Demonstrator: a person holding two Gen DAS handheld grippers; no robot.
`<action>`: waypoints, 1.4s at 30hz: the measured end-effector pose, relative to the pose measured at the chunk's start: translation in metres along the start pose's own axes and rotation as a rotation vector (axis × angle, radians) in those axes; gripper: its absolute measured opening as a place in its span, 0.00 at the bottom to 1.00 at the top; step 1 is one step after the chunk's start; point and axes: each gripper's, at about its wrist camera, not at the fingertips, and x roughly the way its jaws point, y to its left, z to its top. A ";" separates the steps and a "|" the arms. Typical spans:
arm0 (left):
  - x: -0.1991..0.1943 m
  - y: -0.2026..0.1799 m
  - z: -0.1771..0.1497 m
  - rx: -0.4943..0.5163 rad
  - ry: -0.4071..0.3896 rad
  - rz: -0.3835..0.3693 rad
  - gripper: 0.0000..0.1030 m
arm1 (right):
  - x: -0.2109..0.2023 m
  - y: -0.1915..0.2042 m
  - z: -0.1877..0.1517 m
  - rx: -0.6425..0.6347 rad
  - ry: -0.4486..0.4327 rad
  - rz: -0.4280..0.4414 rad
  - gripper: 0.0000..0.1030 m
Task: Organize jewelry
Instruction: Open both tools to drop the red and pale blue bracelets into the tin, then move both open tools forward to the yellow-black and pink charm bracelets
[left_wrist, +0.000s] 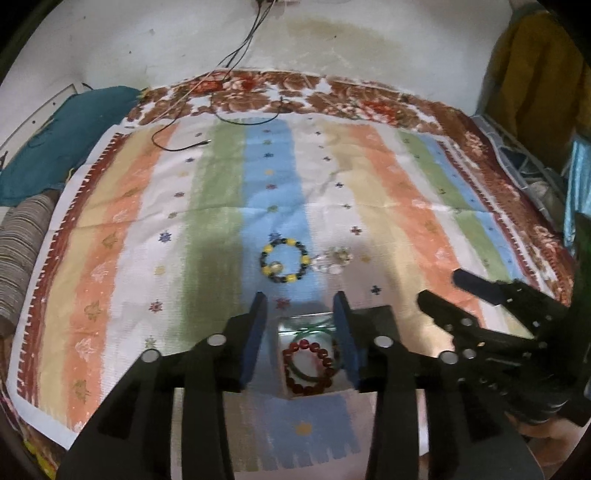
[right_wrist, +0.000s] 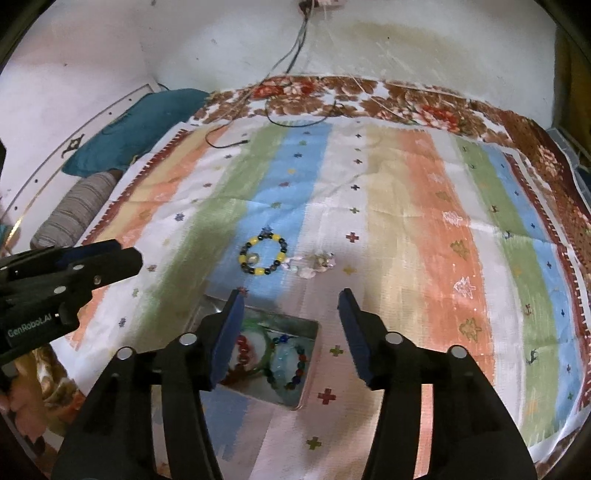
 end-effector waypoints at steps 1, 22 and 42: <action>0.003 0.001 0.000 -0.002 0.007 0.003 0.41 | 0.002 -0.001 0.001 0.004 0.003 -0.002 0.58; 0.079 0.013 0.023 0.025 0.086 0.132 0.61 | 0.070 -0.020 0.023 0.043 0.116 -0.059 0.71; 0.131 0.032 0.032 -0.022 0.159 0.129 0.62 | 0.119 -0.028 0.034 0.042 0.192 -0.073 0.71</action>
